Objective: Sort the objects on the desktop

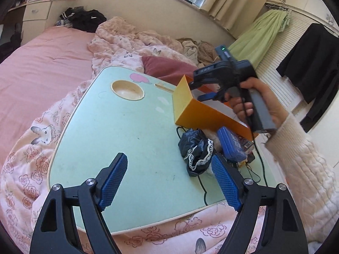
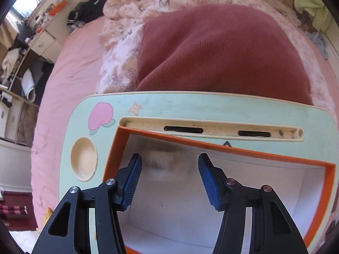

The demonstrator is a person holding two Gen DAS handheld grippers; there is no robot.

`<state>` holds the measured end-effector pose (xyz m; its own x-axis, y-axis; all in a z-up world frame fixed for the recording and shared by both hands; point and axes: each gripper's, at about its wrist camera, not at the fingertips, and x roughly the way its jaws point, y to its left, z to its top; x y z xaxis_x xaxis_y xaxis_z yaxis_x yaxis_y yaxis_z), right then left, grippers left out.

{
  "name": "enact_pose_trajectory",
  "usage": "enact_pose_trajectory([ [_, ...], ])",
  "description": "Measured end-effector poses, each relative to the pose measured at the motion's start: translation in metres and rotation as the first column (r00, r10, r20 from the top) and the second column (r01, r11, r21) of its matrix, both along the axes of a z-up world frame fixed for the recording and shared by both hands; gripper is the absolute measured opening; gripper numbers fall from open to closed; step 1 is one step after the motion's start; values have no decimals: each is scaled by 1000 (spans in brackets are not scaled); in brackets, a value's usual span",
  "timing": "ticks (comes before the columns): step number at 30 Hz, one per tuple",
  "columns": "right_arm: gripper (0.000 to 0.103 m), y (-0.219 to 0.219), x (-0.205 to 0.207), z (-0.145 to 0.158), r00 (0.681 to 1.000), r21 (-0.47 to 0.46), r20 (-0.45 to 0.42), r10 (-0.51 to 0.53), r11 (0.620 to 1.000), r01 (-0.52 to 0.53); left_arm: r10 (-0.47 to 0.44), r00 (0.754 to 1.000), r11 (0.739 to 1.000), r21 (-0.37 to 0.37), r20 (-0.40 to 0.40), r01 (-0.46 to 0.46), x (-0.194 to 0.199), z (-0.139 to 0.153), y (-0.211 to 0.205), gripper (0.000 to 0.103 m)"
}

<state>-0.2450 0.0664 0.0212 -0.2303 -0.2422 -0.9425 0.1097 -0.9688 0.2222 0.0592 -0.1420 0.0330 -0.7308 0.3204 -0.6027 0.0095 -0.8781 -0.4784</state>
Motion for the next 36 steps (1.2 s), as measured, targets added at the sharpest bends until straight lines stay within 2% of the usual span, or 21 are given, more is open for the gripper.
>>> enact_pose_trajectory([
  [1, 51, -1, -2, -8, 1000, 6, 19, 9, 1000, -9, 2, 1000, 1000, 6, -5, -2, 0, -1, -1, 81],
  [2, 39, -2, -5, -14, 999, -2, 34, 5, 1000, -5, 5, 1000, 1000, 11, -6, -5, 2, 0, 0, 81],
  [4, 38, 5, 1, -11, 1000, -24, 1, -20, 1000, 20, 8, 1000, 1000, 16, -2, -8, 3, -1, 1, 81],
  [6, 37, 15, 9, -1, 1000, -113, -5, -18, 993, 18, 5, 1000, 1000, 7, 0, -5, 3, -2, 4, 81],
  [9, 37, 34, 40, 36, 991, -204, -131, 3, 979, -30, 0, 1000, 1000, -2, 11, 0, 2, -4, 7, 81],
  [11, 37, 47, 78, 64, 968, -186, -246, 53, 977, -100, -2, 1000, 1000, -3, 26, 2, -1, -6, 10, 81],
  [15, 38, 81, 163, 92, 917, -162, -384, 110, 969, -184, -29, 998, 998, -47, 49, 32, -5, -7, 35, 81],
  [17, 39, 102, 208, 89, 900, -156, -415, 132, 964, -214, -53, 997, 994, -91, 48, 57, -5, -5, 54, 81],
  [19, 39, 115, 244, 74, 887, -154, -431, 165, 955, -252, -85, 995, 987, -129, 54, 91, -5, -4, 75, 81],
  [23, 39, 118, 272, 32, 879, -38, -443, 178, 976, -216, -93, 990, 968, -225, 102, 114, -8, -9, 116, 81],
  [25, 41, 114, 272, 12, 891, -7, -430, 146, 986, -165, -78, 990, 959, -263, 118, 107, -10, -13, 129, 81],
  [27, 45, 110, 267, -1, 894, -5, -429, 129, 989, -145, -72, 986, 946, -304, 150, 115, -12, -21, 139, 81],
  [28, 53, 110, 269, -5, 893, -10, -435, 114, 991, -131, -56, 988, 928, -357, 146, 105, -11, -23, 145, 81],
  [29, 66, 112, 273, -8, 892, -15, -443, 89, 994, -106, -45, 987, 918, -383, 154, 102, -11, -24, 149, 81],
  [32, 89, 124, 288, -5, 873, -17, -487, 30, 999, -44, -31, 987, 888, -448, 160, 101, -11, -26, 156, 82],
  [34, 100, 126, 291, -6, 873, 45, -488, -5, 999, 30, -40, 986, 885, -452, 163, 111, -12, -27, 158, 88],
  [36, 101, 117, 284, -19, 909, 154, -415, 44, 988, 23, -32, 985, 887, -449, 169, 106, -14, -29, 156, 92],
])
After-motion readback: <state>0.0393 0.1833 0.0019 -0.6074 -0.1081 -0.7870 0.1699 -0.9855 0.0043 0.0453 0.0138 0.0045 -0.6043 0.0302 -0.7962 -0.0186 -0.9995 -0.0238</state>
